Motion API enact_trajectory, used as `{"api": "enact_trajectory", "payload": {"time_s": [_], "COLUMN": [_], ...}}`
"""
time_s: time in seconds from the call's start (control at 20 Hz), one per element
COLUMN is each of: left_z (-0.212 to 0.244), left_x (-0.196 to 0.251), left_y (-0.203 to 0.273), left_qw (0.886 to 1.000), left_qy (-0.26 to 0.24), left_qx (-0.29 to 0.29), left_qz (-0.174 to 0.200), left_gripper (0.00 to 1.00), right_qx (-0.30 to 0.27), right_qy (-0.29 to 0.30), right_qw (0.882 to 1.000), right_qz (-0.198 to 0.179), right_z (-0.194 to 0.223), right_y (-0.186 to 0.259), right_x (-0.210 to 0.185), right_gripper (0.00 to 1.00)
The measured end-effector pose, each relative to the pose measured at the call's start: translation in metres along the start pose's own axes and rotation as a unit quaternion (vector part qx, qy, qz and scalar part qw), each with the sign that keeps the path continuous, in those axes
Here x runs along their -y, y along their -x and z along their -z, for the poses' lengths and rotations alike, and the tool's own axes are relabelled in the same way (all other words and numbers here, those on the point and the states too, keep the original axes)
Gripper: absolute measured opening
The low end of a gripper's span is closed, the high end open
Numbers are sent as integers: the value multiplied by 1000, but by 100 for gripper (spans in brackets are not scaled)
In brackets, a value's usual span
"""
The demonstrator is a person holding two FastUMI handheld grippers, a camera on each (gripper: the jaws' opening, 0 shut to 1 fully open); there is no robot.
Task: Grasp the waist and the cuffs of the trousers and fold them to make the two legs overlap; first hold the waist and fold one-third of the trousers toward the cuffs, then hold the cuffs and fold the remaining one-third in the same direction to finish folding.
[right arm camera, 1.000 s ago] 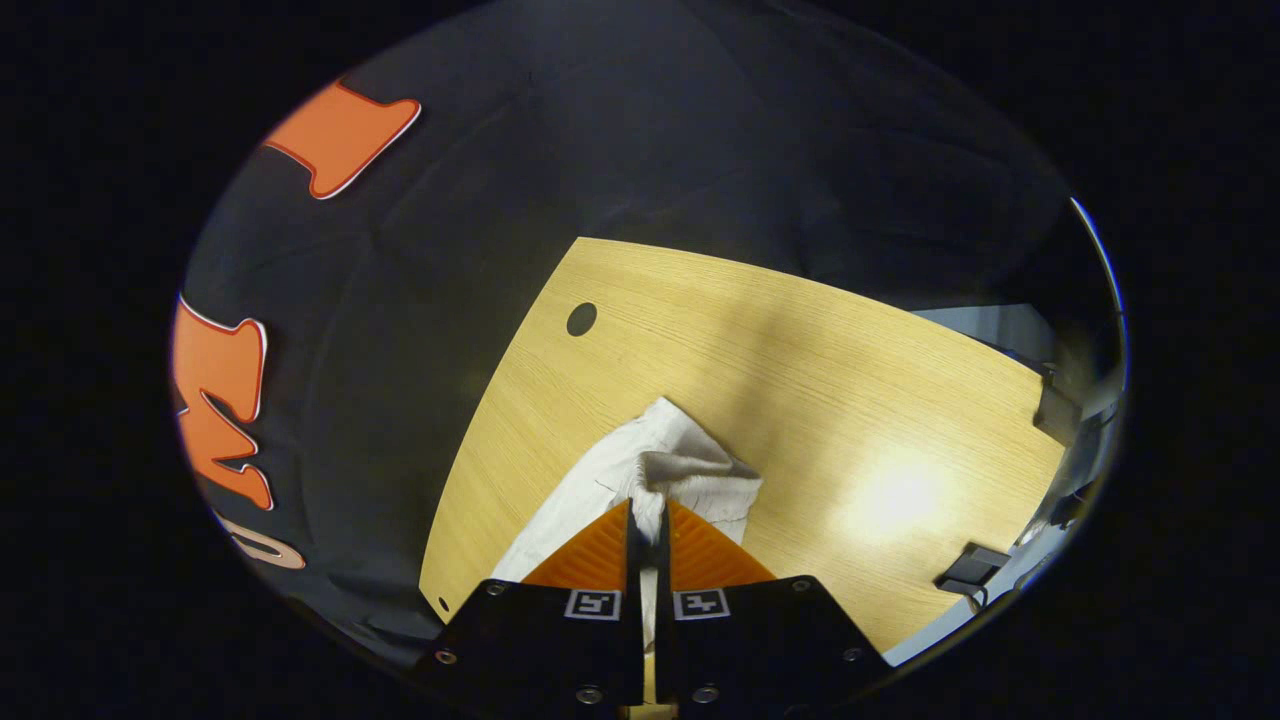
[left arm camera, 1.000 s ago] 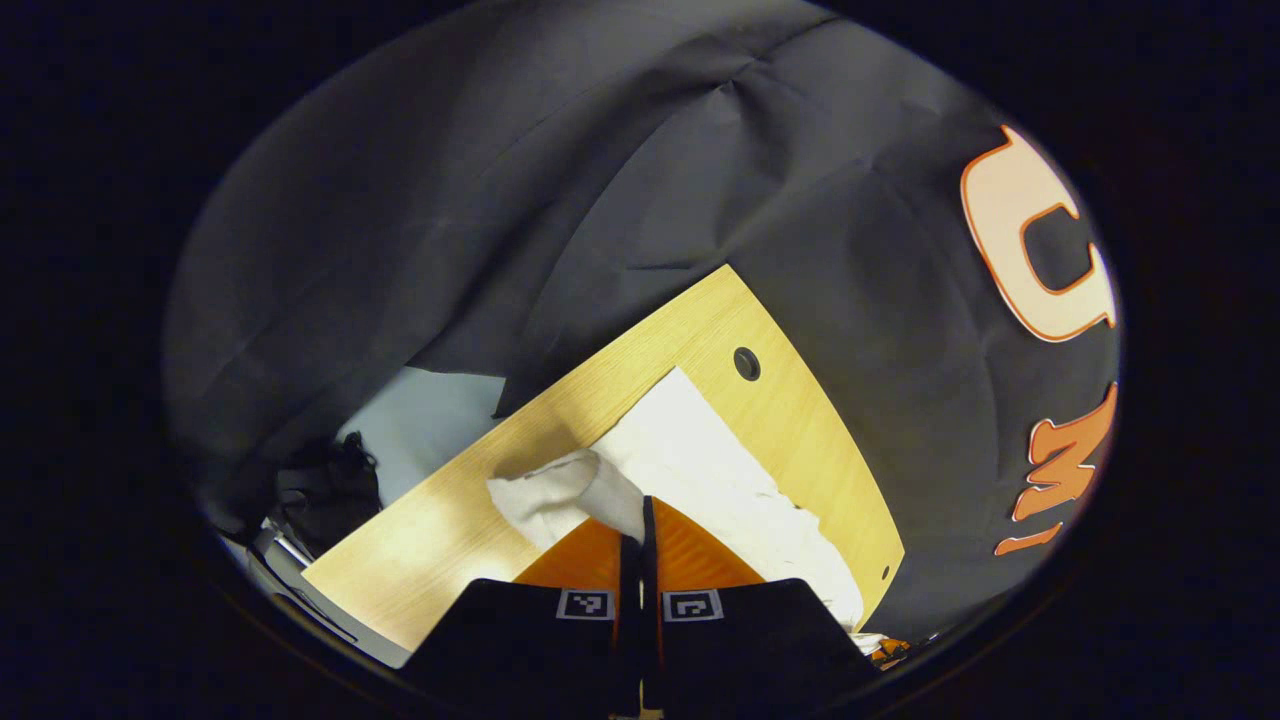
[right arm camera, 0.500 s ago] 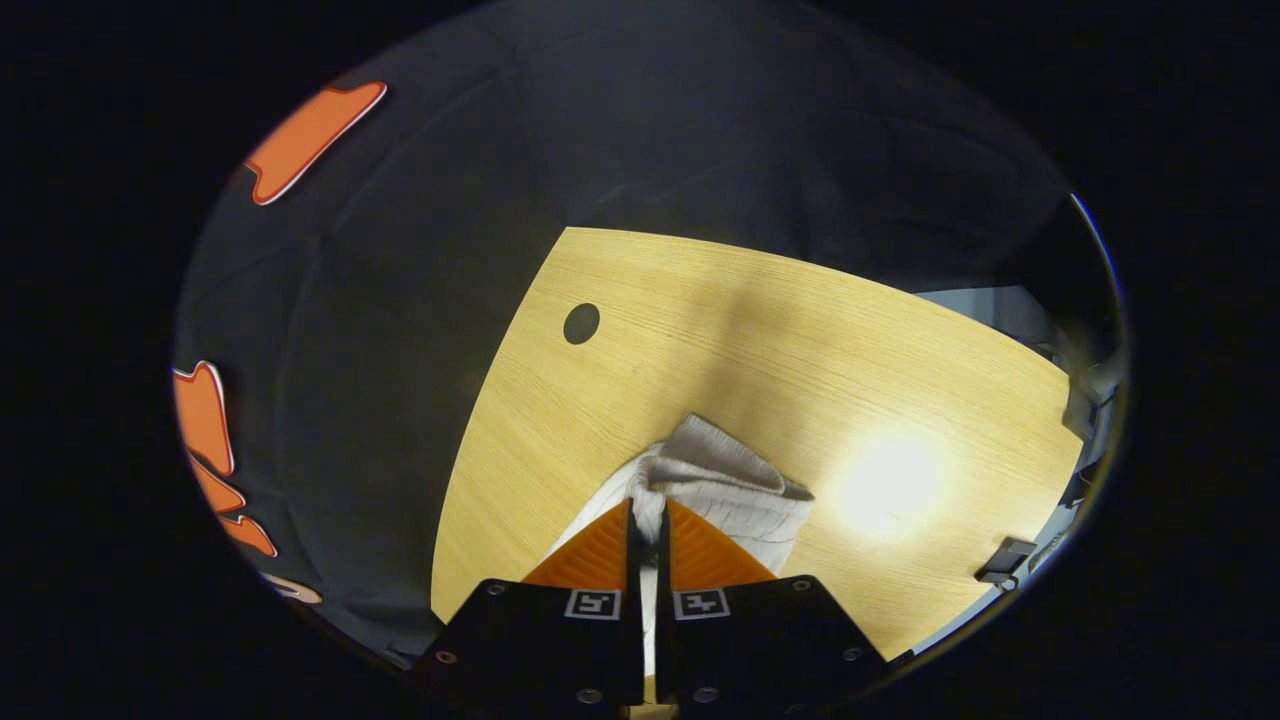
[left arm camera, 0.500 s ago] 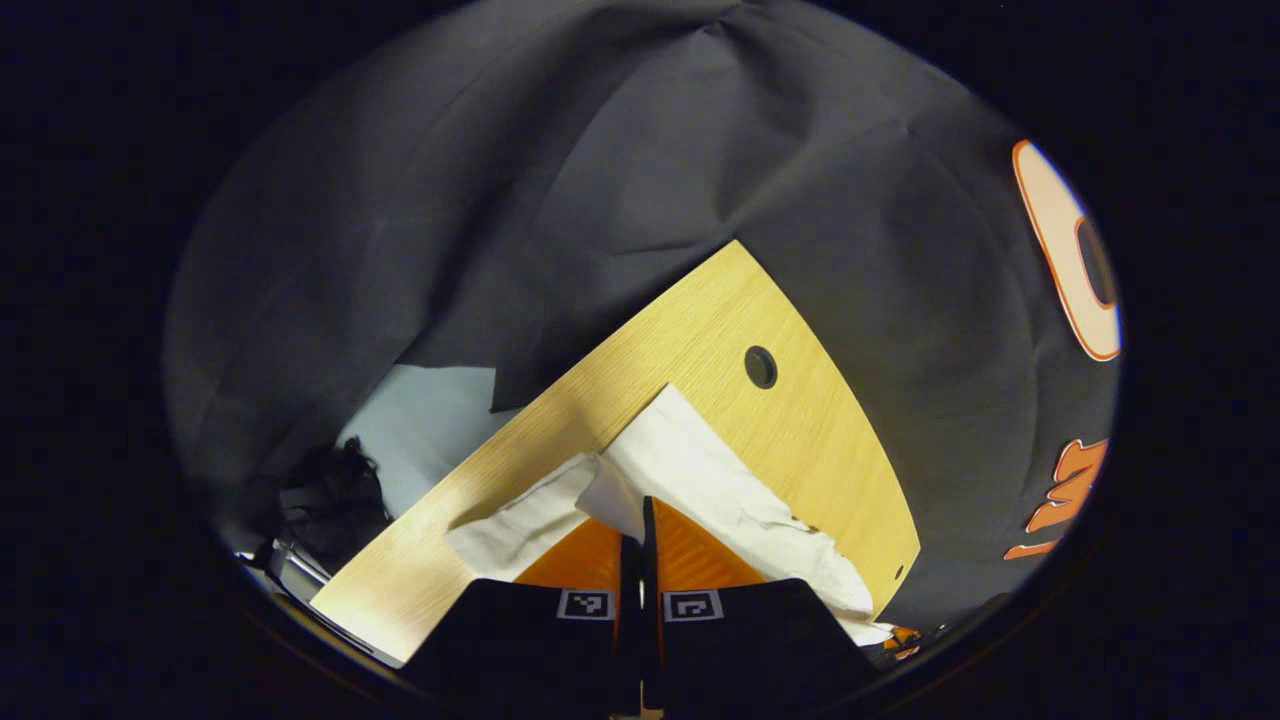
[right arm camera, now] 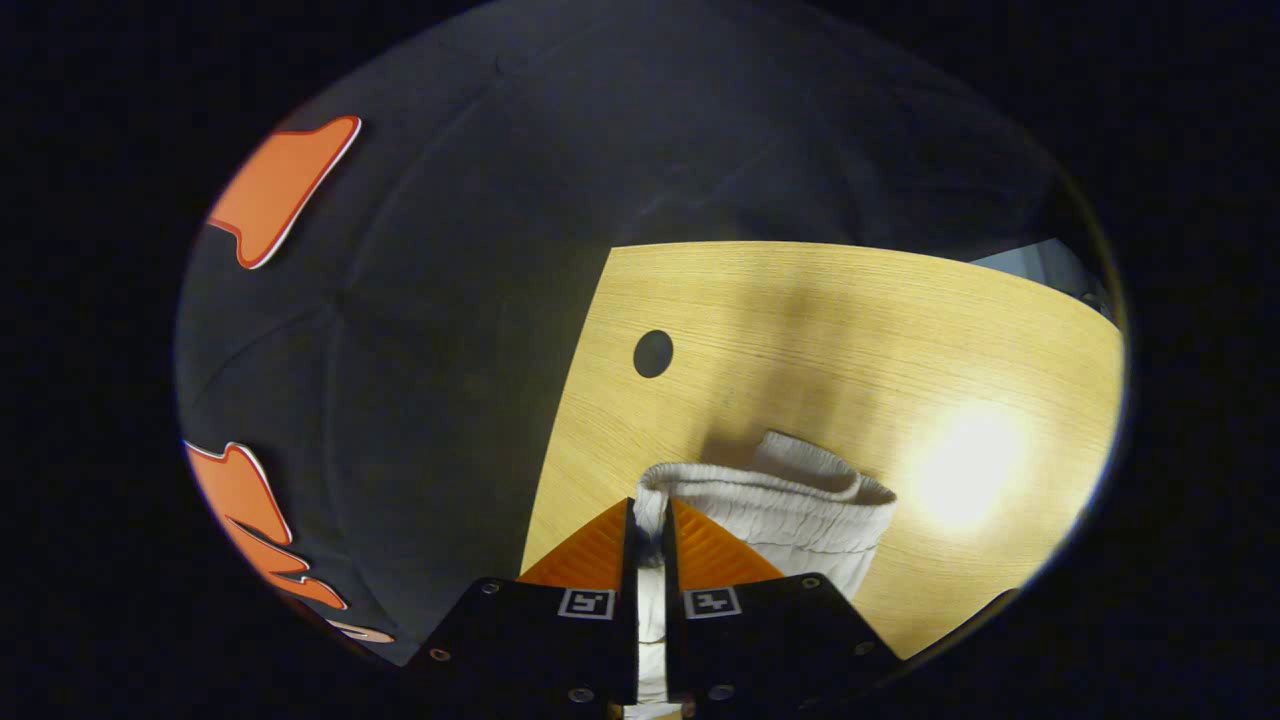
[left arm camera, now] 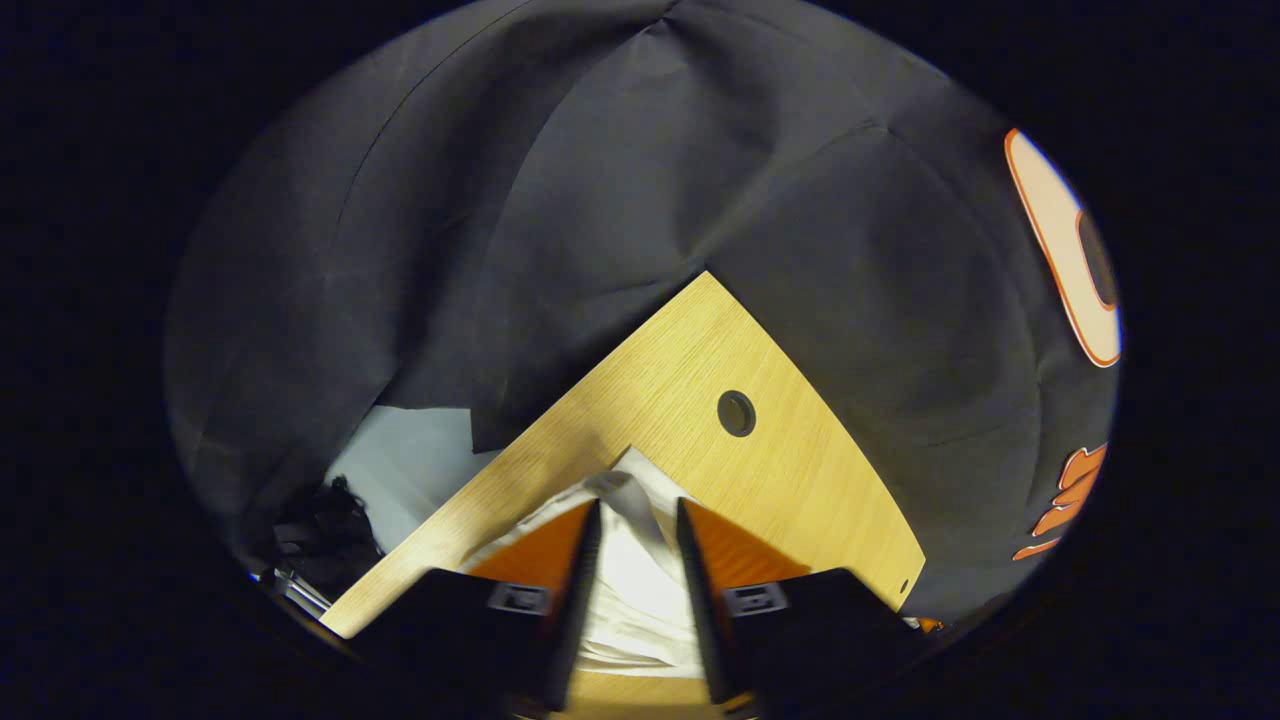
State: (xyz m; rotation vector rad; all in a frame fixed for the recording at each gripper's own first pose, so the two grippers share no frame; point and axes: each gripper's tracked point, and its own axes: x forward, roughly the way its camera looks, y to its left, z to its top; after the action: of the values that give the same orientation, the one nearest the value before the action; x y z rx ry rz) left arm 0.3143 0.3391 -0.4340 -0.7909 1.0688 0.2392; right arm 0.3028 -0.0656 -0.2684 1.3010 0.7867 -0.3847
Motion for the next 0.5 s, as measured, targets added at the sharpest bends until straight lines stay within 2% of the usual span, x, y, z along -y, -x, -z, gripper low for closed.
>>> {"api": "enact_trajectory", "payload": {"time_s": [0.05,0.1,0.15,0.2,0.25,0.3,0.35,0.5], "left_z": [-4,-5,-6,-8,-8,-6,-3,8], "left_x": [6,12,16,17,18,25,30,43], "left_y": [7,11,13,23,28,37,44,71], "left_qw": [1000,1000,1000,999,999,998,997,992], "left_qy": [-1,-4,-11,-22,-37,-51,-67,-120], "left_qx": [7,13,17,24,27,31,30,36], "left_qz": [9,17,21,23,21,24,25,26], "left_gripper": [57,76,79,90,100,99,99,99], "right_qx": [6,11,11,9,6,7,7,-3], "right_qy": [8,19,30,41,53,66,81,112], "right_qw": [1000,1000,999,999,999,998,996,992], "right_qz": [-3,-6,-5,-2,6,14,26,59], "right_z": [-1,-2,-1,0,2,1,2,10], "right_y": [2,3,2,3,8,11,16,27], "right_x": [-4,-8,-7,-6,-3,3,16,47], "right_gripper": [13,28,35,50,57,54,69,81]}}
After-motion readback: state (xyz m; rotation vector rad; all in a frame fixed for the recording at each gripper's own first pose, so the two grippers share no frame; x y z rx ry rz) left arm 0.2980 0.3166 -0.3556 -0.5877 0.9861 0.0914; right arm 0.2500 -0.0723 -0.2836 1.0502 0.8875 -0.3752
